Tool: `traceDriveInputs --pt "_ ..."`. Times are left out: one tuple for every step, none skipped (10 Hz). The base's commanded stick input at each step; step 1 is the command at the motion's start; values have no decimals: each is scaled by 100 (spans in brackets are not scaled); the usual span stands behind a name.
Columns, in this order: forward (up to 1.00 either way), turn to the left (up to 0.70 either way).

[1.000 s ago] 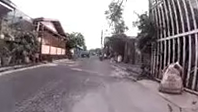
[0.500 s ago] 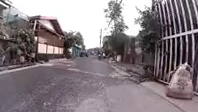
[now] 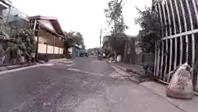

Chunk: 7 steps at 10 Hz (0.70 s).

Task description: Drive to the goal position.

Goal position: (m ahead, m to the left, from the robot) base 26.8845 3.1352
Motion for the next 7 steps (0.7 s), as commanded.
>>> traceDriveInputs --pt "70 0" --pt "70 0" --pt "70 0" --pt "70 0" --pt "70 0" --pt "70 0" --pt "70 0"
